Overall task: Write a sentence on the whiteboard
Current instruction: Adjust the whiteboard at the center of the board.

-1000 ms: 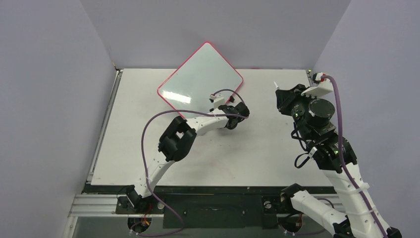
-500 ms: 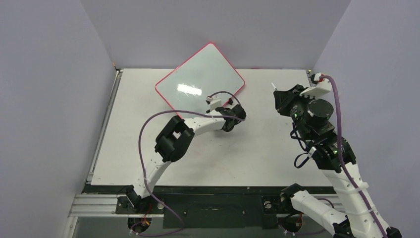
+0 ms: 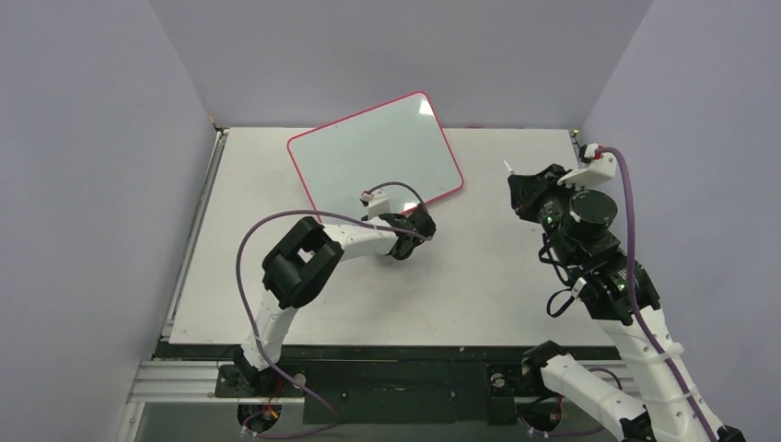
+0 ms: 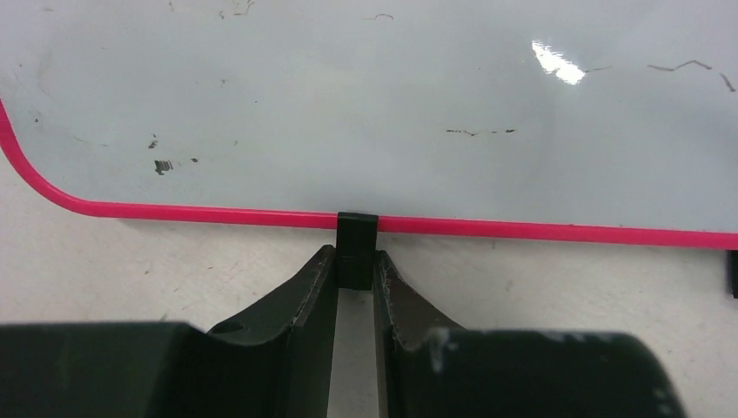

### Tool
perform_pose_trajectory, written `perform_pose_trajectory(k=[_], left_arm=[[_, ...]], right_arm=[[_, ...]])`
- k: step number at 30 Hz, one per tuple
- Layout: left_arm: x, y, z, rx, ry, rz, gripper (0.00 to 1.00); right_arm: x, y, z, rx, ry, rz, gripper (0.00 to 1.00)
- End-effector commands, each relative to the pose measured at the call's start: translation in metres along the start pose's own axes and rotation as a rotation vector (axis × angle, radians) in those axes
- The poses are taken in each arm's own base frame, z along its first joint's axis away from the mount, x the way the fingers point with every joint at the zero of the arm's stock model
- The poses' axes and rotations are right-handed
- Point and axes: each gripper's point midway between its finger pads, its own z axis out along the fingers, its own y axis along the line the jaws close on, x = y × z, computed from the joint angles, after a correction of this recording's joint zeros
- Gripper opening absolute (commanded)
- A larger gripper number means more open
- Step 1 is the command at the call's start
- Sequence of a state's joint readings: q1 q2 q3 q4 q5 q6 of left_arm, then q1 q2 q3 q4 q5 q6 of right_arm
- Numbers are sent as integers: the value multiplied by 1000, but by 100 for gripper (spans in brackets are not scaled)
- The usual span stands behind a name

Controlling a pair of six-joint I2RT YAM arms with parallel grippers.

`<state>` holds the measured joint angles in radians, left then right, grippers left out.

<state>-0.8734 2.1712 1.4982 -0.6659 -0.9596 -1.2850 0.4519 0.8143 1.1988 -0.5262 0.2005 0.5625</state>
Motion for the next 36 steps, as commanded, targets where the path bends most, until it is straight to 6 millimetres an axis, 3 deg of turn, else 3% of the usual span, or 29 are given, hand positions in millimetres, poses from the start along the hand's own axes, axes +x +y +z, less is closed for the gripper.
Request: perform_pose_trajectory(k=[1, 11, 18, 26, 36], left_arm=[[21, 34, -8, -10, 51, 86, 0], [50, 69, -24, 46, 83, 173, 0], [61, 86, -46, 108, 86, 223, 0], [80, 85, -77, 189, 99, 290, 0], [93, 74, -96, 277, 142, 349, 0]], right_arm=[[-4, 1, -2, -11, -21, 34, 0], [2, -1, -1, -4, -11, 47, 0], [7, -2, 2, 0, 0, 53, 0], [14, -6, 2, 13, 11, 62, 0], [20, -10, 6, 30, 23, 67, 0]])
